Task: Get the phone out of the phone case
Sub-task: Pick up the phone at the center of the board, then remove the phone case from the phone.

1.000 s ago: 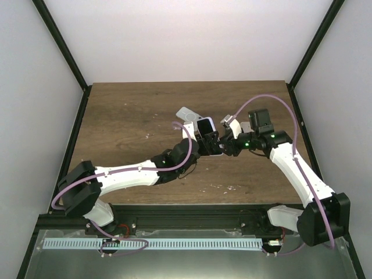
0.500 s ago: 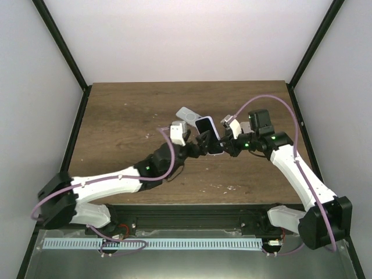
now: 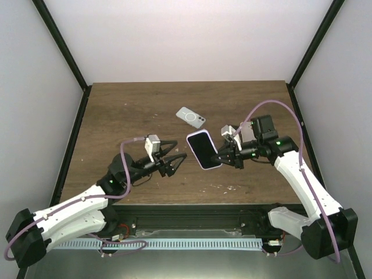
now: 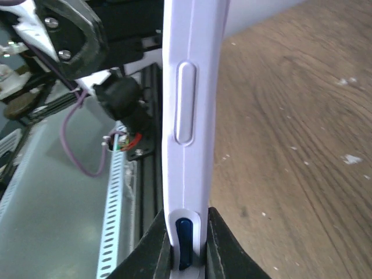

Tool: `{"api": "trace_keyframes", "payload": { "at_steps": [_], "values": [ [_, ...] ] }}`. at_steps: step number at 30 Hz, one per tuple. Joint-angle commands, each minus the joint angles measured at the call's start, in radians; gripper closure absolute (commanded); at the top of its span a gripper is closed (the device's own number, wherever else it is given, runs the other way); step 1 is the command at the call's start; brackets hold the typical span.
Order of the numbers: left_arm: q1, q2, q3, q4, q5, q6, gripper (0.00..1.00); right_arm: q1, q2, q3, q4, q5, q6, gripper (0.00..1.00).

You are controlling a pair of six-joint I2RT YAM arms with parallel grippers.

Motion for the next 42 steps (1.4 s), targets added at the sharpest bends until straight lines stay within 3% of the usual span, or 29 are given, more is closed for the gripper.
{"api": "trace_keyframes", "payload": {
  "at_steps": [1, 8, 13, 18, 23, 30, 36, 39, 42],
  "values": [
    [0.006, 0.066, 0.094, -0.043, 0.250, 0.089, 0.21, 0.002, -0.050, 0.016, -0.078, -0.205, -0.159, 0.99],
    [0.005, 0.240, 0.190, 0.098, 0.425, -0.004, 0.43, 0.003, -0.050, 0.020, -0.119, -0.223, -0.198, 0.99],
    [0.007, 0.303, 0.227, 0.162, 0.483, -0.036, 0.69, 0.002, -0.045, 0.013, -0.111, -0.202, -0.186, 0.99],
    [0.006, 0.323, 0.226, 0.189, 0.482, -0.052, 0.80, 0.002, -0.052, -0.009, -0.093, -0.193, -0.183, 0.99],
    [0.007, 0.319, 0.224, 0.205, 0.477, -0.065, 0.79, 0.003, -0.064, -0.020, -0.066, -0.188, -0.162, 0.99],
    [0.006, 0.322, 0.220, 0.227, 0.471, -0.087, 0.92, 0.002, -0.047, -0.018, -0.061, -0.184, -0.152, 0.98],
    [0.037, 0.289, 0.255, 0.098, 0.523, -0.071, 0.98, 0.001, -0.026, 0.061, -0.217, -0.109, -0.324, 0.62],
    [0.082, 0.276, 0.294, 0.007, 0.557, -0.113, 1.00, 0.003, -0.013, 0.104, -0.323, -0.034, -0.443, 0.50],
    [0.123, 0.277, 0.321, -0.041, 0.608, -0.150, 1.00, 0.002, -0.019, 0.110, -0.355, 0.050, -0.517, 0.46]
  ]
}}
